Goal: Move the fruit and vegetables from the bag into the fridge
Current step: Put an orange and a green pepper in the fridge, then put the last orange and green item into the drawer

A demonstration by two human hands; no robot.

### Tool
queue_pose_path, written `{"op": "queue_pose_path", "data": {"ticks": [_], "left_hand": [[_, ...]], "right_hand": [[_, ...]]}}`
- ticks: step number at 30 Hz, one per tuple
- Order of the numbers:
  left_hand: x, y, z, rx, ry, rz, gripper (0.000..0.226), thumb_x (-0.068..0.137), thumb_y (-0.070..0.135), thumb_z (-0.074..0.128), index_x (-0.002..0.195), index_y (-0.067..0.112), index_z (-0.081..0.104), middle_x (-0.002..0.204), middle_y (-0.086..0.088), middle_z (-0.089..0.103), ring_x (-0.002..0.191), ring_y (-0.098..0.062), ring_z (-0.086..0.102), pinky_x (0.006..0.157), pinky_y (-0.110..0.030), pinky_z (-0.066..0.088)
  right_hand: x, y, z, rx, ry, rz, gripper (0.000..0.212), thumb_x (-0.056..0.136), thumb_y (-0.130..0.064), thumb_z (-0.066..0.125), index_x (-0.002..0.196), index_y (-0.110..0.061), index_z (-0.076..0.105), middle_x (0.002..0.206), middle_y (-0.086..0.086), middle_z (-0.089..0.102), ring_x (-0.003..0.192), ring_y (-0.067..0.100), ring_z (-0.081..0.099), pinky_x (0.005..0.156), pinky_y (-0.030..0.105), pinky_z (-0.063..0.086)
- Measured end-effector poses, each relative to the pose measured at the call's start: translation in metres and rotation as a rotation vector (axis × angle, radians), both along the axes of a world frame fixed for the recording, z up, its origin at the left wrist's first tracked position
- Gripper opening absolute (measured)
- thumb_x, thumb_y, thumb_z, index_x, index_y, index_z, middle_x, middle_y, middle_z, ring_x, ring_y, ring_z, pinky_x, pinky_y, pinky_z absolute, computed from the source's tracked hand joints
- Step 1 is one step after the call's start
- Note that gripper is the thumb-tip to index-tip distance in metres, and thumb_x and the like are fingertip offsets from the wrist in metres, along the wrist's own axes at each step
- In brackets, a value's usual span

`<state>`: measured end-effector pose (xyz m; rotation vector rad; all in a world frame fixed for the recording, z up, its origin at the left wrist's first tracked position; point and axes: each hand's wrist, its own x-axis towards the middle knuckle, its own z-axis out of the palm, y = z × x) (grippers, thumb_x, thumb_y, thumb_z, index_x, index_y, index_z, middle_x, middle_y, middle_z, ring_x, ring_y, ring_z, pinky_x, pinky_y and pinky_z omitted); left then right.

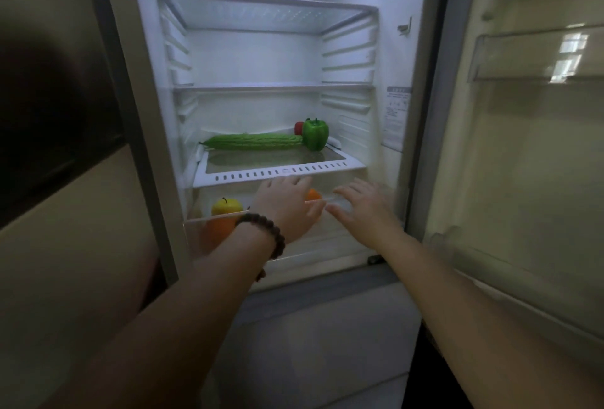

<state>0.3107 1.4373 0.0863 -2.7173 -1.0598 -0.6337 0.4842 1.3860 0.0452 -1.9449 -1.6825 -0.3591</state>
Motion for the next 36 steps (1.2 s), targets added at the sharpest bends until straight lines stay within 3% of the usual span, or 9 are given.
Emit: {"op": "queue_pose_path", "data": {"ticks": [4,8,17,21,28,32,36], "left_hand": [[0.008,-0.029,-0.024,0.032,-0.094,-0.09,0.056,0.095,0.05,0.035,0.142,0.019,0.035,0.144,-0.001,0.042,0.132,-0.018,0.035,0.111,-0.036,0.025],[0.028,-0.065,-0.036,0.024,-0.106,-0.19,0.056,0.094,0.049,0.037,0.141,0.019,0.035,0.144,0.0,0.041,0.133,-0.017,0.034,0.111,-0.035,0.021],[0.092,-0.184,-0.052,-0.017,-0.122,-0.458,0.059,0.094,0.051,0.034,0.144,0.018,0.03,0.148,-0.002,0.036,0.136,-0.021,0.03,0.112,-0.037,0.02],[0.125,-0.271,-0.066,-0.046,-0.094,-0.587,0.062,0.095,0.051,0.03,0.147,0.019,0.022,0.153,-0.002,0.027,0.141,-0.021,0.021,0.115,-0.039,0.014],[0.158,-0.454,-0.097,-0.104,-0.062,-0.779,0.066,0.094,0.054,0.027,0.148,0.016,0.021,0.155,-0.008,0.022,0.143,-0.026,0.012,0.117,-0.043,0.006],[0.165,-0.567,-0.108,-0.16,-0.143,-0.956,0.065,0.093,0.052,0.028,0.145,0.013,0.031,0.152,-0.011,0.029,0.142,-0.028,0.02,0.117,-0.044,0.01],[0.162,-0.686,-0.124,-0.191,-0.109,-1.117,0.06,0.093,0.051,0.032,0.143,0.016,0.032,0.151,-0.007,0.03,0.139,-0.027,0.023,0.115,-0.046,0.017]], "right_hand": [[0.006,-0.044,-0.005,0.098,-0.017,-0.075,0.05,0.089,-0.051,0.048,0.123,-0.016,0.058,0.125,0.006,0.057,0.123,0.025,0.046,0.109,0.042,0.031],[0.018,-0.096,-0.011,0.091,-0.035,-0.173,0.06,0.084,-0.055,0.033,0.117,-0.015,0.062,0.121,0.008,0.06,0.117,0.028,0.051,0.102,0.042,0.038],[0.039,-0.255,-0.013,0.092,-0.125,-0.456,0.043,0.088,-0.044,0.041,0.112,-0.015,0.063,0.114,0.012,0.06,0.106,0.033,0.057,0.092,0.043,0.047],[0.04,-0.35,-0.022,0.007,-0.113,-0.594,0.048,0.089,-0.044,0.034,0.119,-0.017,0.059,0.126,0.011,0.056,0.12,0.029,0.05,0.099,0.044,0.042],[0.028,-0.564,-0.049,-0.02,-0.002,-0.859,0.043,0.096,-0.039,0.043,0.133,-0.018,0.048,0.141,0.007,0.042,0.129,0.027,0.038,0.108,0.042,0.03],[0.007,-0.694,-0.064,-0.049,-0.007,-1.061,0.043,0.096,-0.039,0.043,0.134,-0.02,0.046,0.141,0.004,0.042,0.132,0.024,0.035,0.109,0.038,0.026],[-0.028,-0.81,-0.078,-0.087,-0.001,-1.244,0.042,0.095,-0.039,0.044,0.132,-0.018,0.049,0.138,0.005,0.045,0.13,0.024,0.037,0.107,0.039,0.029]]}}
